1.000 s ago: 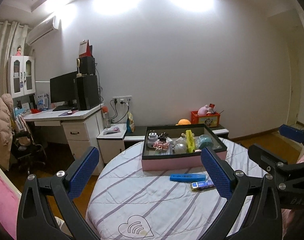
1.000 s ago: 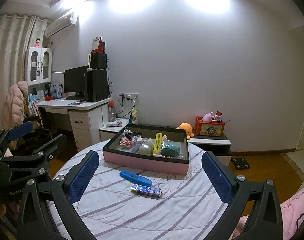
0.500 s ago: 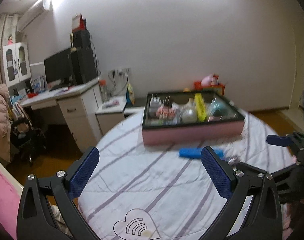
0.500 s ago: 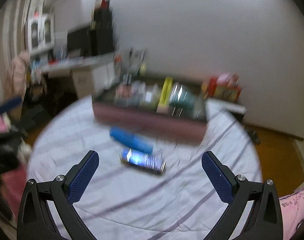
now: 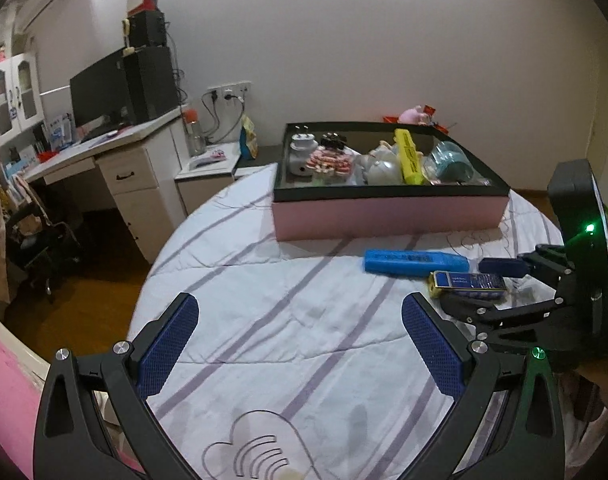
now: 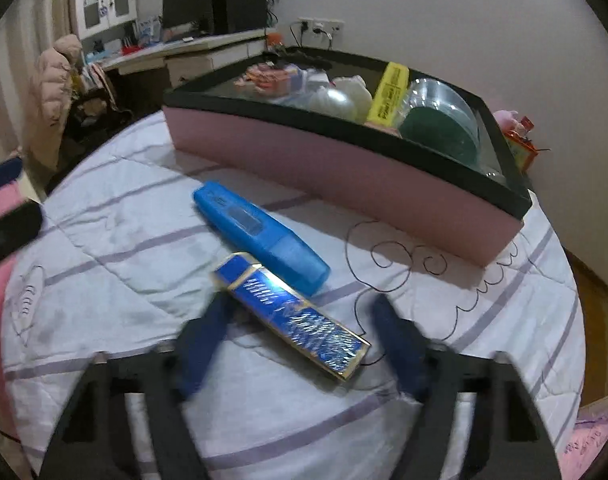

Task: Organize rigid objects
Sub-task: 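Grasp the blue boxed item with the right tool while the left tool grasps the blue highlighter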

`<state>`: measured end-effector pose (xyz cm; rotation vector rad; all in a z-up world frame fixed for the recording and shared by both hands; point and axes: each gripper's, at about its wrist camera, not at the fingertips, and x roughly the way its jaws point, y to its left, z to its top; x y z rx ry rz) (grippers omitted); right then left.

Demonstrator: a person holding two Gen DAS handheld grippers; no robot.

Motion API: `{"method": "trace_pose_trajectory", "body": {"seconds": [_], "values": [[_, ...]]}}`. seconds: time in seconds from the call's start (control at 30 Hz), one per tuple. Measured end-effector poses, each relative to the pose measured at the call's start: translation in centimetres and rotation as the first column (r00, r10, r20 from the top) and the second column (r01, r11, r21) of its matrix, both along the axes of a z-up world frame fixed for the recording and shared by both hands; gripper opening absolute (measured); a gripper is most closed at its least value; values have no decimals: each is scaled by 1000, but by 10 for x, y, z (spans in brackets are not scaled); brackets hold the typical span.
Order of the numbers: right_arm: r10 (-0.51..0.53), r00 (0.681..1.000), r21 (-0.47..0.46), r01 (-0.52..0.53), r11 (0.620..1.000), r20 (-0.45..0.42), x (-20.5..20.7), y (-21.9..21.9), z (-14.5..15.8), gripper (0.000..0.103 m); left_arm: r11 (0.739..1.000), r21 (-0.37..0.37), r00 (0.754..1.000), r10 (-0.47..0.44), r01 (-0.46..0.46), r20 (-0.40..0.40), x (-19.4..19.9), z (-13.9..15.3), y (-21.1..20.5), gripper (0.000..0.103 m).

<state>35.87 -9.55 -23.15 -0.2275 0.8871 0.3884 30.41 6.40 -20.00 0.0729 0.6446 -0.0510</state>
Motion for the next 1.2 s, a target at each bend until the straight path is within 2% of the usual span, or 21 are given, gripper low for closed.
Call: {"method": "trace_pose_trajectory", "body": {"seconds": [0.07, 0.13, 0.2, 0.4, 0.53, 0.7, 0.87, 0.97, 1.1, 1.2], "values": [[-3, 1000, -7, 3, 1000, 0, -5, 1, 0, 51, 1000, -1, 1000, -15, 15, -18, 2, -2, -6, 103], [-9, 1000, 23, 9, 1000, -3, -13, -1, 2, 26, 999, -12, 999, -36, 36, -33, 4, -4, -12, 103], [-38, 999, 22, 38, 999, 14, -25, -5, 4, 21, 998, -27, 997, -57, 55, -54, 7, -7, -21, 103], [-172, 985, 52, 171, 984, 15, -50, -38, 6, 21, 993, -25, 990, -115, 113, -85, 23, -11, -53, 103], [-252, 968, 103, 251, 962, -6, -47, -68, 5, 21, 993, -3, 984, -117, 117, -132, 42, -17, -62, 103], [-216, 976, 81, 217, 973, -17, -11, -62, 8, 21, 997, -34, 984, -75, 71, -161, 49, -23, -54, 103], [-131, 991, 48, 133, 990, -42, 20, -44, 6, 21, 999, -24, 984, -43, 39, -172, 43, -26, -40, 103], [-55, 998, 22, 56, 998, -40, 17, -30, 5, 21, 999, -40, 985, -24, 18, -170, 37, -25, -31, 103], [70, 996, 20, -69, 997, -53, -7, -7, 8, 21, 999, -50, 986, -16, 8, -166, 30, -25, -26, 103], [33, 999, 9, -33, 999, -38, -21, -3, 10, 21, 998, -63, 983, -23, 12, -182, 35, -29, -27, 103]]}}
